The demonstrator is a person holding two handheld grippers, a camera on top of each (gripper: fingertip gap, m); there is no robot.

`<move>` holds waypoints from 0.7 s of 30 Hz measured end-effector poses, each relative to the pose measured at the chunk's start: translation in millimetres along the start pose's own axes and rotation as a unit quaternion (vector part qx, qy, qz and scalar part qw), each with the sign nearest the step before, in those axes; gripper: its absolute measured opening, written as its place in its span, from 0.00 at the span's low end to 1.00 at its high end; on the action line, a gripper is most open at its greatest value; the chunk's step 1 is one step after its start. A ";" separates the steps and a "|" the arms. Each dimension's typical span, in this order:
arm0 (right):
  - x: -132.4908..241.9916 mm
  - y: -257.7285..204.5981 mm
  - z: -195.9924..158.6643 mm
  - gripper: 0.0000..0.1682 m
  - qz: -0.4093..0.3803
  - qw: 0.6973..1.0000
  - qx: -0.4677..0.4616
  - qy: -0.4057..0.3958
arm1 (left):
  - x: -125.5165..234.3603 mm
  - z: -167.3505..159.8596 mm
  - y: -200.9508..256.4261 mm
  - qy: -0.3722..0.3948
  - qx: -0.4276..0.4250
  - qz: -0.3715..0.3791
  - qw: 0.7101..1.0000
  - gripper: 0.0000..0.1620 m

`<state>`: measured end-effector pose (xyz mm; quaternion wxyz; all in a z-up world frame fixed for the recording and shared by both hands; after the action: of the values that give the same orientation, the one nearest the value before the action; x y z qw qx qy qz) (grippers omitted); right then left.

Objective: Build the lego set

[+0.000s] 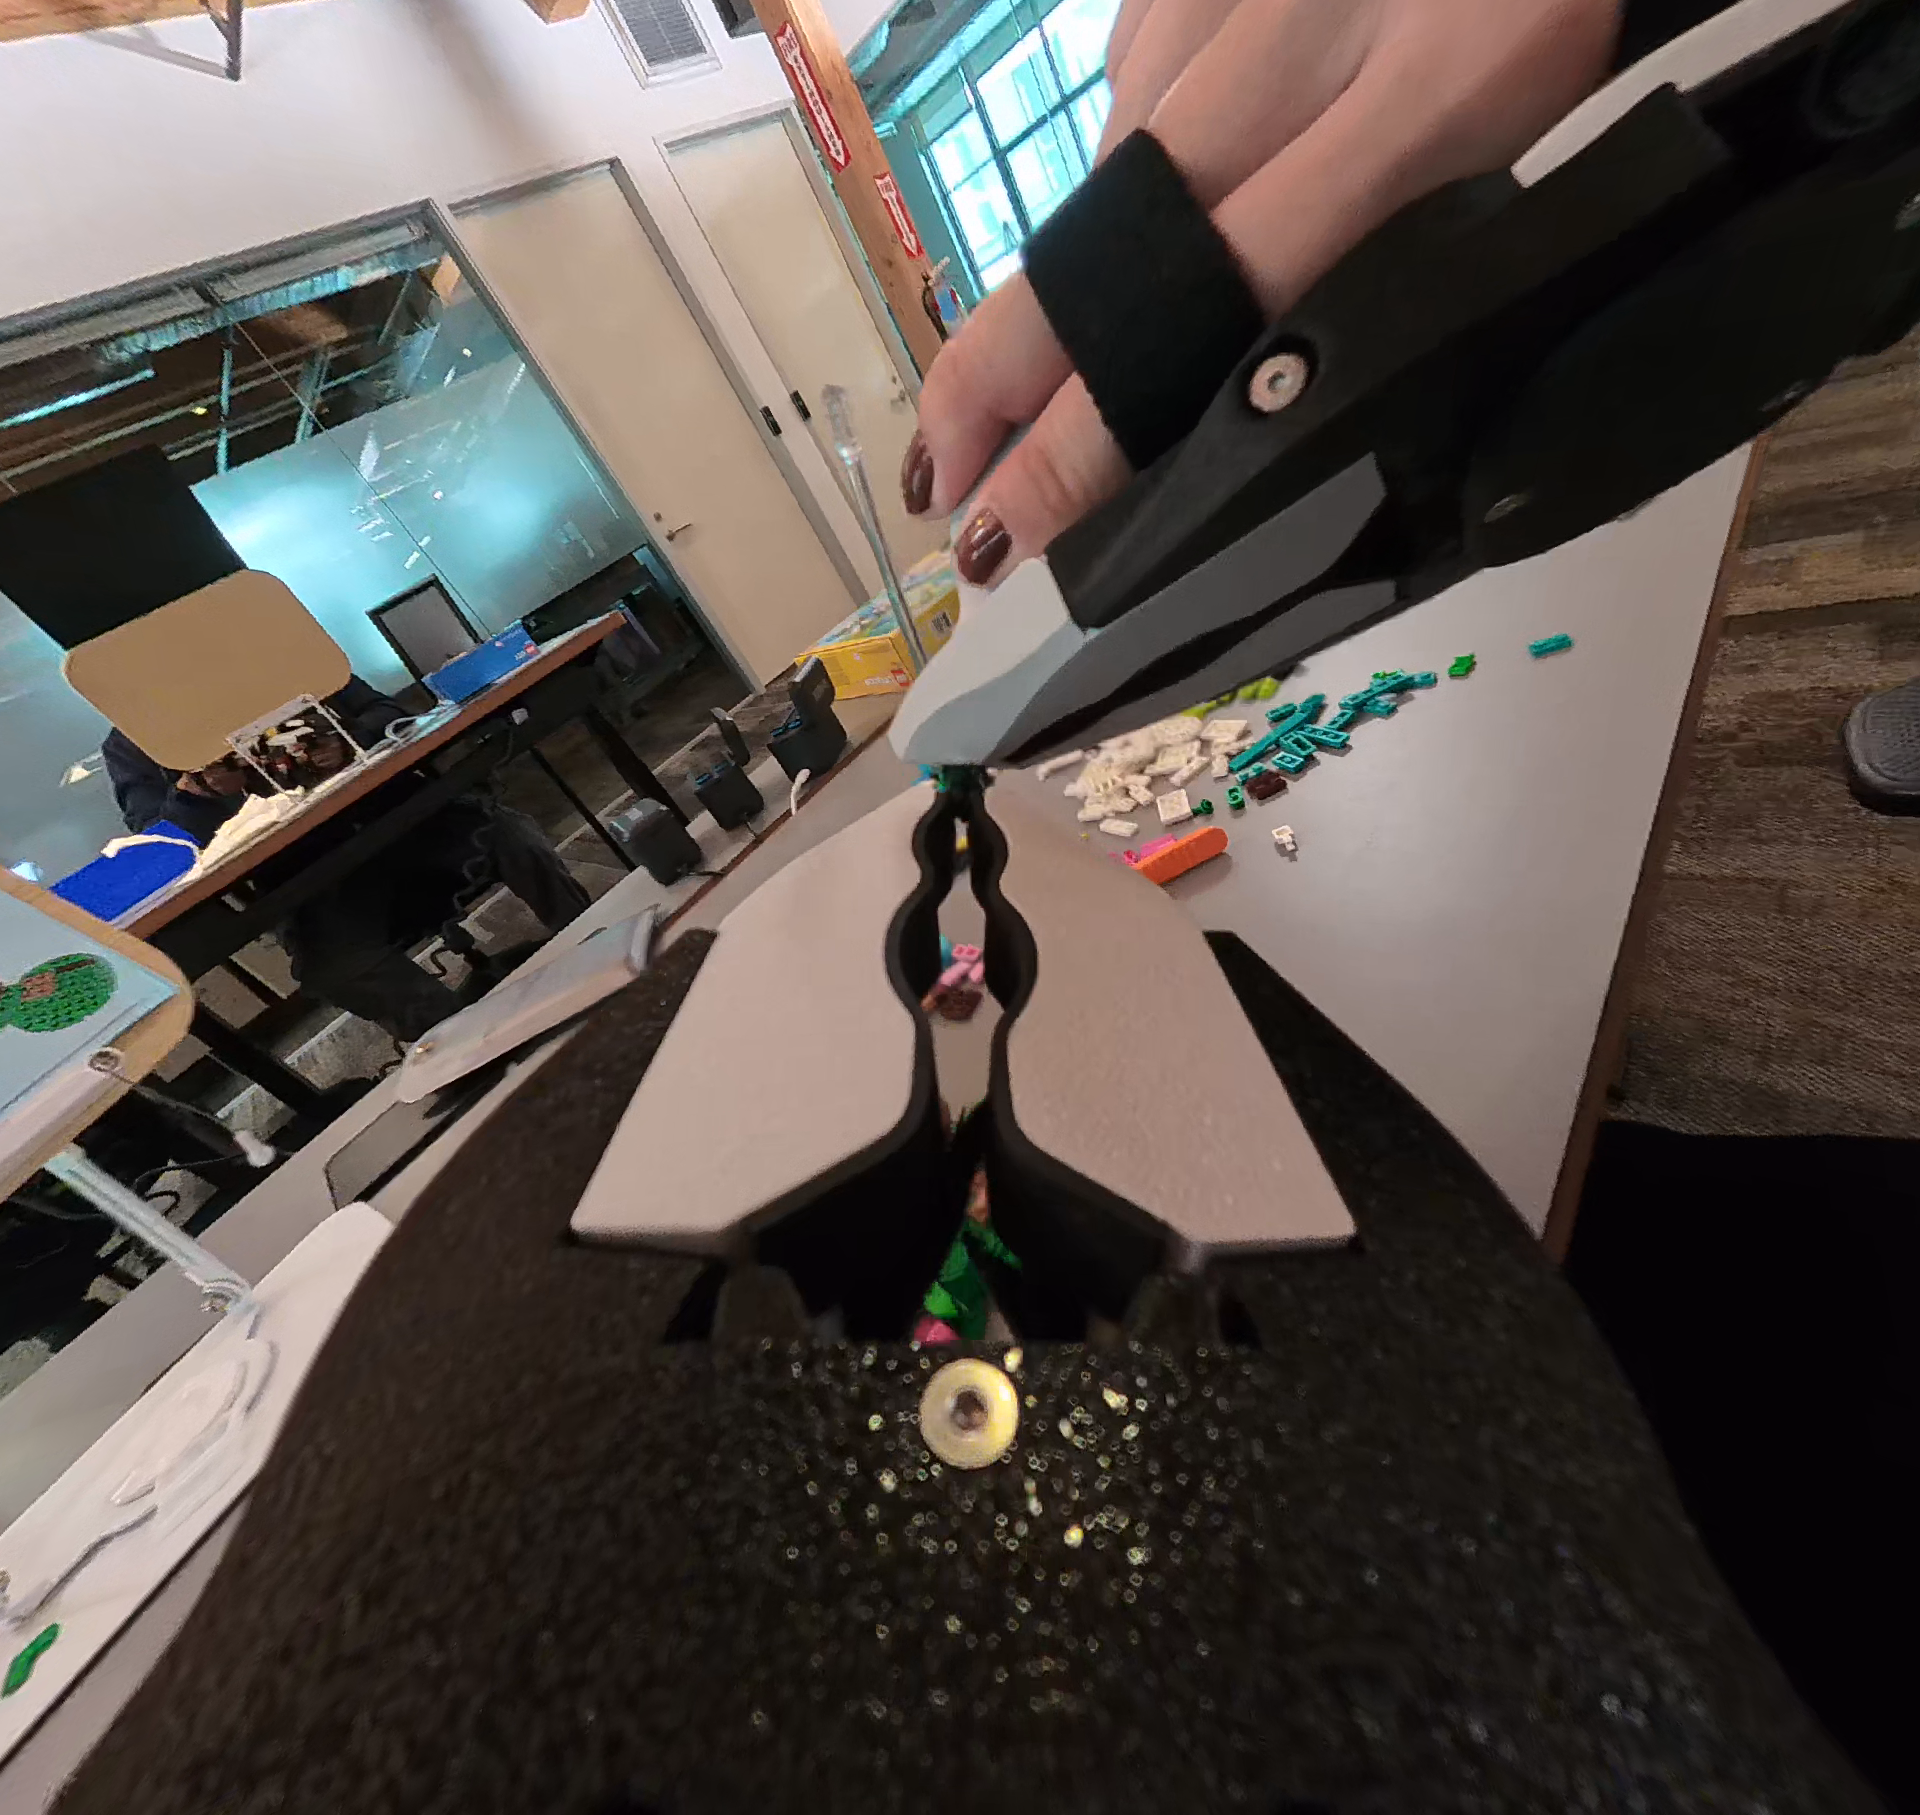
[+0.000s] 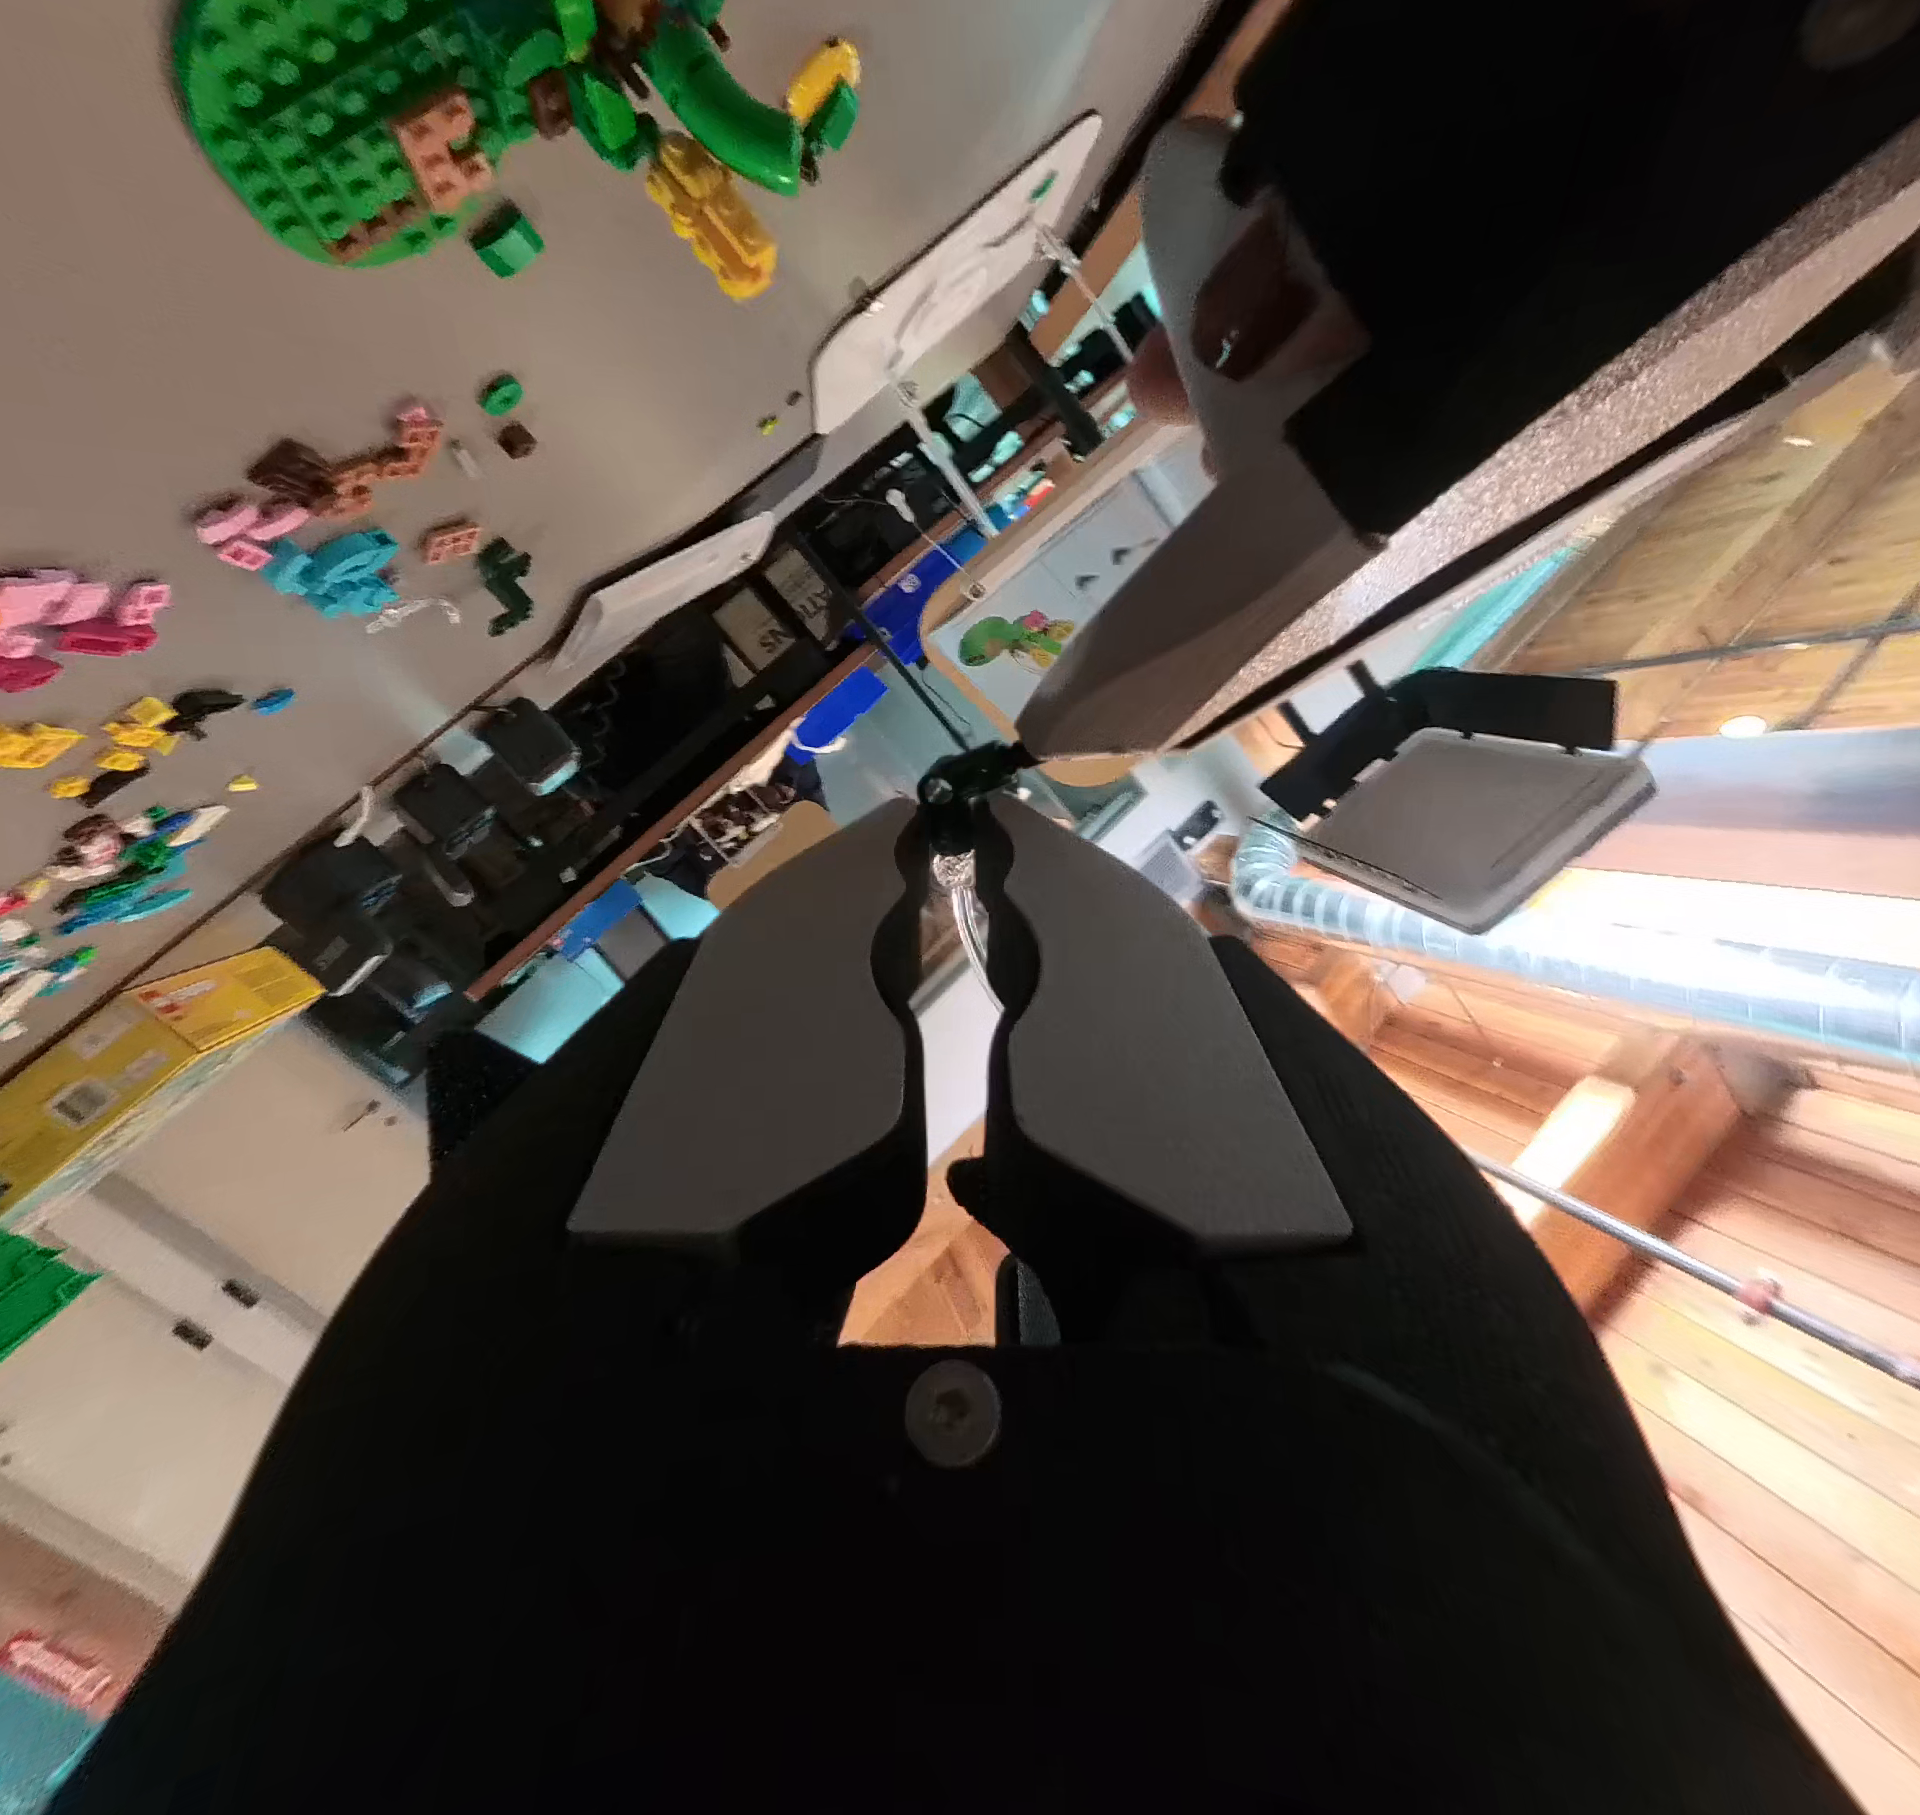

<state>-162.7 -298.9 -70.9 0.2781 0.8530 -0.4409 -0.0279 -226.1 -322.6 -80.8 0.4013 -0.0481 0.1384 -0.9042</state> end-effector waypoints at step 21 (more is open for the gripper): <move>33.5 38.1 -33.0 0.18 -0.021 0.582 -0.753 0.305 | 36.3 39.0 -21.9 0.210 0.195 -0.150 0.946 0.01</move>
<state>-160.6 -327.2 -17.5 0.9384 0.3047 -0.1330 -0.0940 -258.4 -343.6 -38.1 0.2246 0.2017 0.0318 -0.9528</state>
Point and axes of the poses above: each gripper's, where its closed fingertips meet, x back along the fingers, z out of its top, y = z × x across the jaws, the point moved 5 cm from there along x, back along the fingers, and after that the axes turned 10 degrees about x, right-handed, at the moved point
